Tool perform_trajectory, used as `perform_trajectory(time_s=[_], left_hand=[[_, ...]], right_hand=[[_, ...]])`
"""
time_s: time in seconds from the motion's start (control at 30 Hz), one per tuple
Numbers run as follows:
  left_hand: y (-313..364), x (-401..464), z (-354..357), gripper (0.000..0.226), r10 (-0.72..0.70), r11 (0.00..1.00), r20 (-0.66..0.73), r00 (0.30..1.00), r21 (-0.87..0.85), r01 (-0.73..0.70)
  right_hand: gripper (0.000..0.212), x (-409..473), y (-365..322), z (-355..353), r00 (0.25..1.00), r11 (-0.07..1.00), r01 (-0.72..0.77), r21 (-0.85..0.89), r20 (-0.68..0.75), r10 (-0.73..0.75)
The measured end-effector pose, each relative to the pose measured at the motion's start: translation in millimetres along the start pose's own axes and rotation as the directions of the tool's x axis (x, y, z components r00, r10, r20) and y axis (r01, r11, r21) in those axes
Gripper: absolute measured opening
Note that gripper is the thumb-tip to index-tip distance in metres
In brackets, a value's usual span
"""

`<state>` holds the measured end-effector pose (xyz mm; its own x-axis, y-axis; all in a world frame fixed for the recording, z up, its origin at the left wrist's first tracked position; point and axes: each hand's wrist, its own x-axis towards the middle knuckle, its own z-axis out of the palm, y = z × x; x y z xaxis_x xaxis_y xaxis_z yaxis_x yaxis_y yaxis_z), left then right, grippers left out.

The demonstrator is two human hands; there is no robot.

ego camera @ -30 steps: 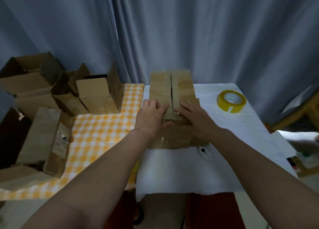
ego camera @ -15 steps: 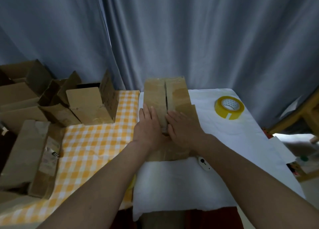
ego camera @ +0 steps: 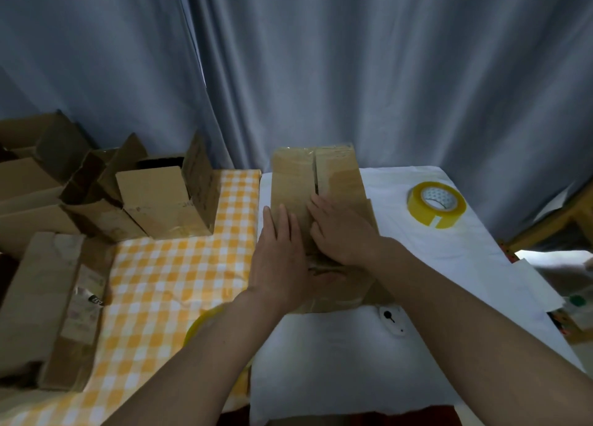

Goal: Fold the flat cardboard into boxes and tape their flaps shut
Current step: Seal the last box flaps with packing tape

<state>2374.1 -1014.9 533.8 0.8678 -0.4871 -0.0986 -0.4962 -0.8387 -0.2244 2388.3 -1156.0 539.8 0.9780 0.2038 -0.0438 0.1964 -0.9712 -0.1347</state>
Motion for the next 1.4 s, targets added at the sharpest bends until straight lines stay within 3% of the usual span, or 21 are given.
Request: perform_trajectory(time_s=[0.17,0.57,0.73,0.9,1.13,1.23,1.4], left_hand=[[1,0,2,0.132,-0.04,0.973,-0.055,0.998,-0.228,0.027],[-4,3,7,0.112,-0.014,0.964,-0.123,0.992,-0.266,-0.019],[-3,1,11,0.11,-0.027,0.958,-0.144,0.989,-0.287,-0.016],[-2,2,8,0.116,-0.044,0.951,-0.127,0.991,-0.309,0.003],[-1,4,10,0.123,-0.082,0.958,-0.119,0.989,-0.283,0.045],[-1,5,7,0.128,-0.094,0.963,-0.098,0.991,-0.262,0.065],[1,7,3,0.132,-0.096,0.969,-0.064,0.993,-0.236,0.078]], right_hand=[[0.056,35,6,-4,0.997,0.997,-0.059,-0.041,0.041,0.06],[0.055,134,46,-2,0.988,0.994,-0.108,0.031,-0.108,0.111],[0.03,162,53,-11,0.958,0.986,-0.125,0.112,-0.244,0.149],[0.049,178,54,-13,0.953,0.978,-0.178,0.105,-0.229,0.198],[0.066,165,46,-13,0.967,0.969,-0.234,-0.076,-0.119,0.224],[0.065,134,45,-5,0.987,0.988,-0.15,-0.026,-0.057,0.149],[0.059,64,40,2,0.998,0.99,-0.044,-0.135,0.031,0.048]])
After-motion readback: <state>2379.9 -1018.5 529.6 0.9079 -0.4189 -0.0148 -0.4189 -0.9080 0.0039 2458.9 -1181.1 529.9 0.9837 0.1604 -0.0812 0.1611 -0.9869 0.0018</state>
